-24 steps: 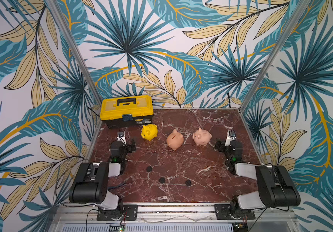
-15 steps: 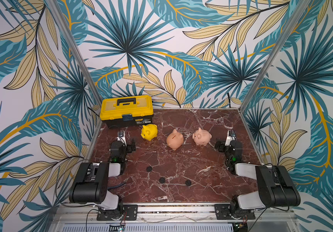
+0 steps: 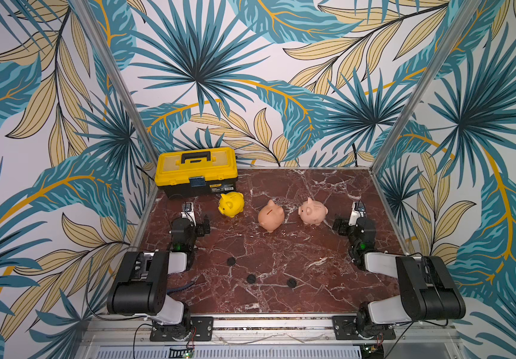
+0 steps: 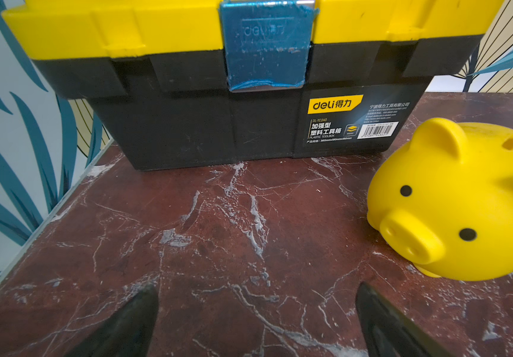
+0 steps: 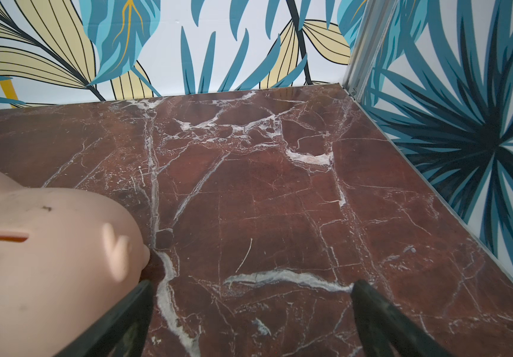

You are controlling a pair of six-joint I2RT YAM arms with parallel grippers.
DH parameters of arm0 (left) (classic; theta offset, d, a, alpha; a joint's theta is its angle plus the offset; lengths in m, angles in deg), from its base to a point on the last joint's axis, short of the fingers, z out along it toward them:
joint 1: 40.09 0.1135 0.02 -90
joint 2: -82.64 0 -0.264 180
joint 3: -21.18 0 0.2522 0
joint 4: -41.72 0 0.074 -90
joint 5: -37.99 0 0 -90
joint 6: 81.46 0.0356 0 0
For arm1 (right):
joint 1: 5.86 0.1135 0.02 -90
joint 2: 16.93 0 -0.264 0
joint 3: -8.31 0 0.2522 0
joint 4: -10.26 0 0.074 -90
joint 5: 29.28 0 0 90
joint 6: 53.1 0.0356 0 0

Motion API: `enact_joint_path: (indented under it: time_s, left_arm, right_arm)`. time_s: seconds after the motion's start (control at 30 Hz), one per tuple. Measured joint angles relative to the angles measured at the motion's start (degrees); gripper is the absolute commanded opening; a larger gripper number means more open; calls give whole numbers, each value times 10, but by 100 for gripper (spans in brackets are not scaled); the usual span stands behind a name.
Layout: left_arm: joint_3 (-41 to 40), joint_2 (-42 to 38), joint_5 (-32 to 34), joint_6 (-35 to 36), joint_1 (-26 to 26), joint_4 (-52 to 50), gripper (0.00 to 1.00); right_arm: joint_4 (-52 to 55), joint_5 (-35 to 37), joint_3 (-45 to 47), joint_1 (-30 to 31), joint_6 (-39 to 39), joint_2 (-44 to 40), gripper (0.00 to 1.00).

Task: Close piggy banks
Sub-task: Move the piggy bank to the center of the board.

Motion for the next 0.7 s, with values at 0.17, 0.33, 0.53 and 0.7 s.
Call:
enact_joint_path:
  time_s: [0.17, 0.33, 0.53, 0.7]
  left_arm:
    - [2, -7, 9, 0, 0, -9, 100]
    - [20, -88, 49, -11, -5, -59, 100]
    - [47, -198, 100, -80, -28, -134, 99]
    - [123, -221, 92, -142, -52, -272, 100]
  right_arm:
    - [8, 0, -3, 0, 0, -2, 100]
    - [132, 8, -70, 0, 12, -51, 99]
    - [304, 13, -180, 0, 66, -119, 100]
    - [478, -21, -282, -1, 144, -149, 99]
